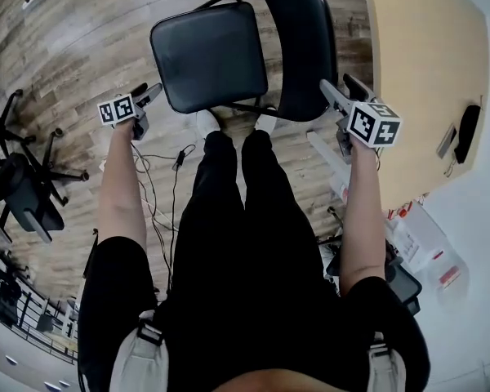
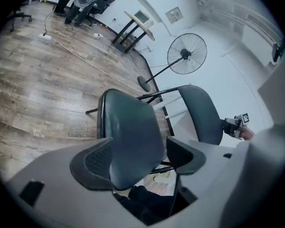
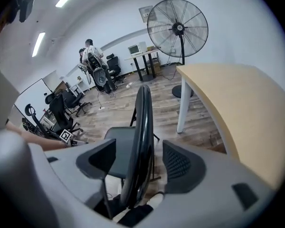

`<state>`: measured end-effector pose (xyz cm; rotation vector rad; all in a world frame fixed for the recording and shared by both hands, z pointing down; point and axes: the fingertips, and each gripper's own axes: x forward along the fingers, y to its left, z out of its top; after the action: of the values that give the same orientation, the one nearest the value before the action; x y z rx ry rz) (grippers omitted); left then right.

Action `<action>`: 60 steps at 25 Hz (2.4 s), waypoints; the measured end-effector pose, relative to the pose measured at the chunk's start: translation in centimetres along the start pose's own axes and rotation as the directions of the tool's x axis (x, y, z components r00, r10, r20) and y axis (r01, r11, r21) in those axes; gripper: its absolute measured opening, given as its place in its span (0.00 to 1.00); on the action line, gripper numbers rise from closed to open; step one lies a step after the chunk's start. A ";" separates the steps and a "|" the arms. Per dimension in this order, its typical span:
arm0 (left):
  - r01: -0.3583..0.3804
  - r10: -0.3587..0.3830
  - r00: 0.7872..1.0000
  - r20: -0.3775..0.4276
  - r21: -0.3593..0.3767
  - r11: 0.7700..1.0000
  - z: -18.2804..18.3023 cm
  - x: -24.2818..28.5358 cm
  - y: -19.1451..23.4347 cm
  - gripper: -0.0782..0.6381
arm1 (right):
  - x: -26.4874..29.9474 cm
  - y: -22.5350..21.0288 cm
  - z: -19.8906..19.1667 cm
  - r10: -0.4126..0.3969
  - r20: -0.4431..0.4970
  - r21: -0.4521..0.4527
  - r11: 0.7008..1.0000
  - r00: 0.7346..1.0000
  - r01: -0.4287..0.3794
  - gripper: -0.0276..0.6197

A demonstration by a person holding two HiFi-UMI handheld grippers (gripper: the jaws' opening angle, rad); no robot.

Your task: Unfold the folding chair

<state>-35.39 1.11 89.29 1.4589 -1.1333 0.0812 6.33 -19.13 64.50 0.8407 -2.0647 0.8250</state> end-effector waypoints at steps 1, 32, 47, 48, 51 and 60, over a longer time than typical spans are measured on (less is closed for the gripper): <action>-0.008 0.008 1.000 0.020 0.011 1.000 -0.1 -1.1 -1.3 0.57 | -0.7 0.5 0.8 0.004 0.034 -0.009 1.000 0.999 -0.004 0.50; -0.275 -0.243 0.797 0.553 0.691 0.668 3.2 -26.0 -61.0 0.47 | -31.8 27.2 11.1 0.694 0.400 -0.650 0.675 0.598 -0.349 0.42; -0.345 -0.307 0.730 0.610 0.718 0.605 1.9 -28.9 -65.3 0.35 | -35.5 30.0 10.1 0.748 0.396 -0.716 0.615 0.533 -0.330 0.26; -0.351 -0.309 0.723 0.618 0.714 0.606 1.9 -29.0 -65.4 0.34 | -35.6 30.1 10.1 0.748 0.395 -0.719 0.613 0.534 -0.327 0.25; -0.363 -0.320 0.705 0.633 0.710 0.604 1.7 -29.8 -65.6 0.29 | -35.9 30.8 9.9 0.751 0.388 -0.728 0.605 0.534 -0.322 0.23; -0.375 -0.327 0.696 0.639 0.712 0.593 0.8 -30.6 -65.6 0.12 | -36.2 31.6 9.6 0.760 0.392 -0.744 0.594 0.518 -0.307 0.11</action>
<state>-8.51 4.67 22.21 2.4483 -1.9407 0.0387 -3.36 2.21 21.44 0.0172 -3.1302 0.0466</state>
